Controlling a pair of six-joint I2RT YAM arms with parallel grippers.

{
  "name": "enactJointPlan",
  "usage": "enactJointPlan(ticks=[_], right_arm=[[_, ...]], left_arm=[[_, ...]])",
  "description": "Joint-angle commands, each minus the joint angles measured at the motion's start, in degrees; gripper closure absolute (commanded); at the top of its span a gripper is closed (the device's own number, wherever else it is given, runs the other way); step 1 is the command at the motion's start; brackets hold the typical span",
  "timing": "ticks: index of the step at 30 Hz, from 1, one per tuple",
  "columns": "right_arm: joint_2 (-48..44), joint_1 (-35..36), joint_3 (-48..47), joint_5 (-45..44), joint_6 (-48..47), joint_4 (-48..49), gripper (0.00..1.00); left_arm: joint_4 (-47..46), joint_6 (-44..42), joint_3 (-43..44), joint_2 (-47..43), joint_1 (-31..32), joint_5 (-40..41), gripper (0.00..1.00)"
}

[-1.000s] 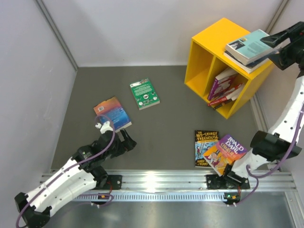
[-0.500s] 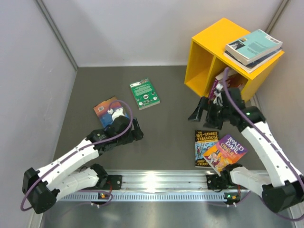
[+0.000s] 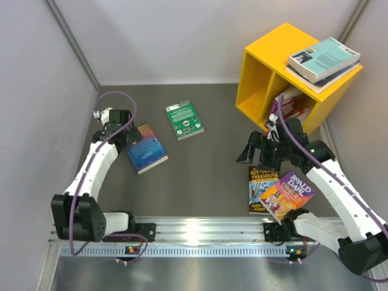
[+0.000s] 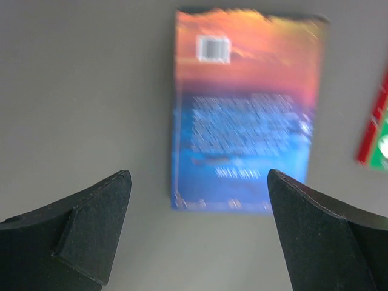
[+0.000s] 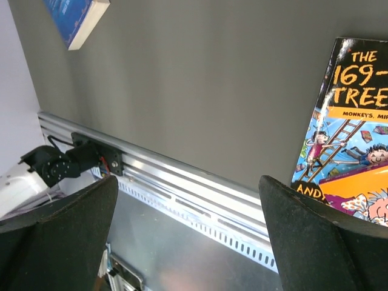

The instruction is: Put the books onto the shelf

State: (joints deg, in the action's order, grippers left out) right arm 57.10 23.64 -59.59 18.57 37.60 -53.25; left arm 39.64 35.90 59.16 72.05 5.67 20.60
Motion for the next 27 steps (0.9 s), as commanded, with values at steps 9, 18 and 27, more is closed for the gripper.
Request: enactJointPlan(ticks=[9,18,27], right_arm=[[-7.6,1.1,6.2,1.2,-1.5,-5.5,0.0],[-4.7,1.1,3.6,-1.9,-4.0,-8.0,0.0],[-0.9,1.1,2.7,-2.7,-5.7,-6.9,0.0]], left_arm=[[-14.2,-3.9,9.5,18.9,-11.5,-3.9,0.01],[-17.9,-2.1,14.8,31.0,-15.7,-7.3,0.01],[-18.0,0.0,17.2,38.2,-15.6,-11.9,0.01]])
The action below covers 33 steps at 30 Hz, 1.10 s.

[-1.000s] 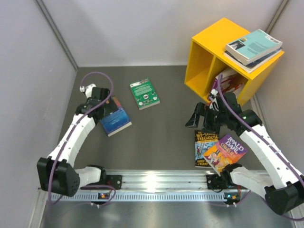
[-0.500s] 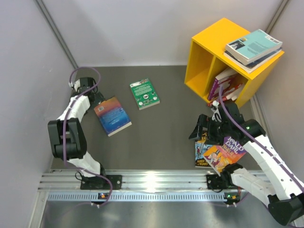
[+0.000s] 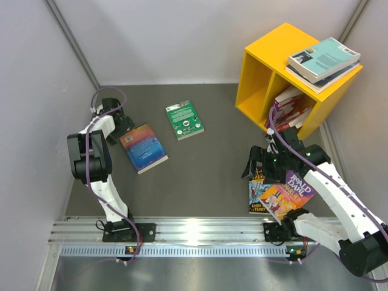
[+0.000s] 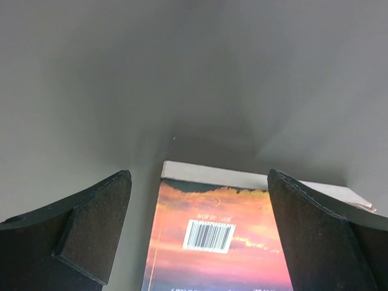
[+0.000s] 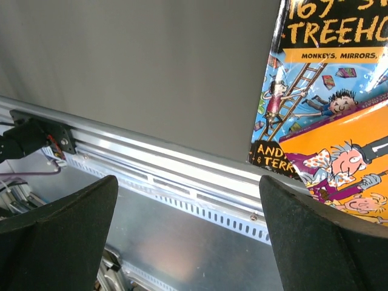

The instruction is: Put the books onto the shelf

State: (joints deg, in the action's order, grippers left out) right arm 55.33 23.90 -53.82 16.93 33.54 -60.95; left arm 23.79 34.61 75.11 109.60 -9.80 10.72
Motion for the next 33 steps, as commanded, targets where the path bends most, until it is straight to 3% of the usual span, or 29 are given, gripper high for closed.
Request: enactJointPlan(ticks=[1,11,18,27,33], right_arm=[[1.1,0.8,-3.0,-0.9,-1.6,1.3,0.0],[4.0,0.8,-3.0,-0.4,-3.7,2.7,0.0],[5.6,0.8,-2.4,0.8,-5.3,4.5,0.0],[9.4,0.8,1.6,7.1,-4.5,12.9,0.0],[14.7,1.2,8.0,21.0,1.6,31.1,0.0]], left_arm=[[-2.1,1.2,1.3,1.2,-0.1,-2.3,0.01],[2.6,3.4,3.8,4.7,-0.1,-2.8,0.02],[2.3,7.4,-5.4,-0.3,2.1,-7.6,0.1],[5.3,15.0,-17.1,-12.6,18.6,-6.7,0.1],[8.6,25.4,-22.3,-20.1,31.3,-7.1,0.09]])
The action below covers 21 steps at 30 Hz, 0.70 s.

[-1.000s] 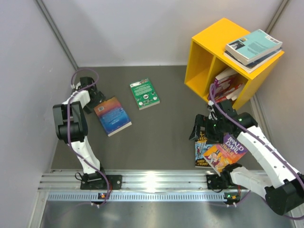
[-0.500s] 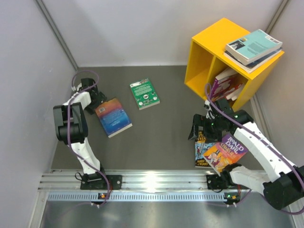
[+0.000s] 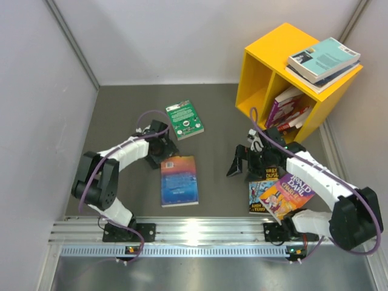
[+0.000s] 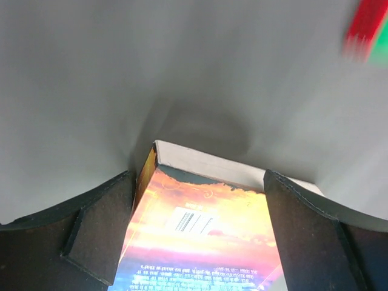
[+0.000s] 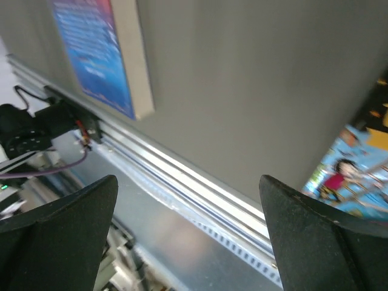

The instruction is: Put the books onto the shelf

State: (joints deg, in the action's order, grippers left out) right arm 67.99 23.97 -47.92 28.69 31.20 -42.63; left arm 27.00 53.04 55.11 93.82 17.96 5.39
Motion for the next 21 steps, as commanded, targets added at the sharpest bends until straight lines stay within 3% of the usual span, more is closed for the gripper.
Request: enactJointPlan(ticks=[1,5,10,17,21], right_arm=[[2.8,1.6,2.8,10.3,5.3,15.7,0.0],[6.8,4.7,6.4,13.1,12.4,31.0,0.0],[13.3,12.3,7.3,12.3,16.5,40.0,0.0],[24.7,21.2,8.5,9.5,21.1,50.6,0.0],[30.7,21.8,7.3,9.6,20.7,53.0,0.0]], left_arm=[[5.9,7.5,-2.6,-6.1,4.3,-1.7,0.09],[11.2,7.1,-1.8,-12.1,4.6,2.7,0.07],[19.4,6.7,-0.6,-20.6,4.5,7.8,0.04],[20.4,13.7,-13.9,-33.2,5.7,3.2,0.06],[17.8,19.1,-21.0,-39.1,10.9,3.2,0.05]])
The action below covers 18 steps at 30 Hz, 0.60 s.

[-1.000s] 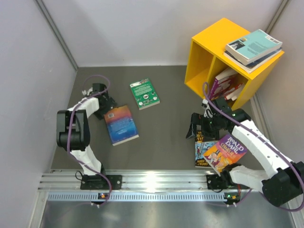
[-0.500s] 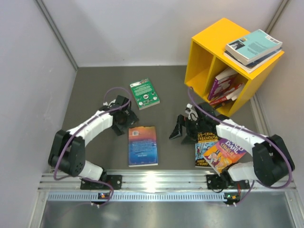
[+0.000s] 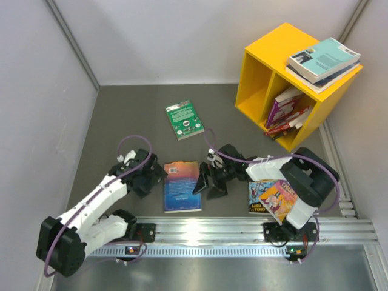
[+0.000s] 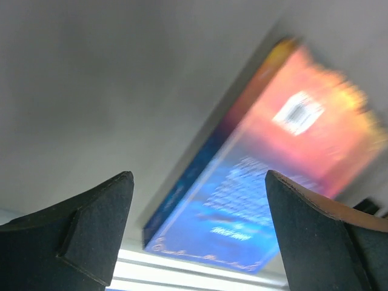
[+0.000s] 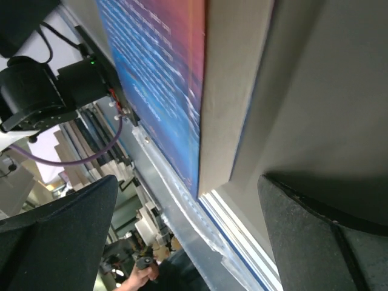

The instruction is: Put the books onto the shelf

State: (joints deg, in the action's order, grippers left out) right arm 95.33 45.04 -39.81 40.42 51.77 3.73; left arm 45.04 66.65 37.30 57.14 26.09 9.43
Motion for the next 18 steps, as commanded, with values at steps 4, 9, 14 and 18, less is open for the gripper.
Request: enactJointPlan(ticks=[4,9,14,18], right_arm=[[7.3,0.9,-3.9,-3.3,0.1,6.6,0.0],[9.8,2.1,-5.5,-5.1,3.0,8.3,0.0],[10.7,6.3,-10.6,-4.9,5.1,8.9,0.2],[7.8,8.4,-12.7,-6.6,3.4,4.5,0.5]], left_arm=[[-7.8,8.9,-9.4,0.3,6.6,-3.8,0.05],[-16.9,10.2,-9.7,11.6,14.9,-4.2,0.05],[-26.0,11.0,-6.4,16.9,19.3,-5.4,0.05],[-26.3,10.9,-5.8,14.3,19.4,-3.6,0.05]])
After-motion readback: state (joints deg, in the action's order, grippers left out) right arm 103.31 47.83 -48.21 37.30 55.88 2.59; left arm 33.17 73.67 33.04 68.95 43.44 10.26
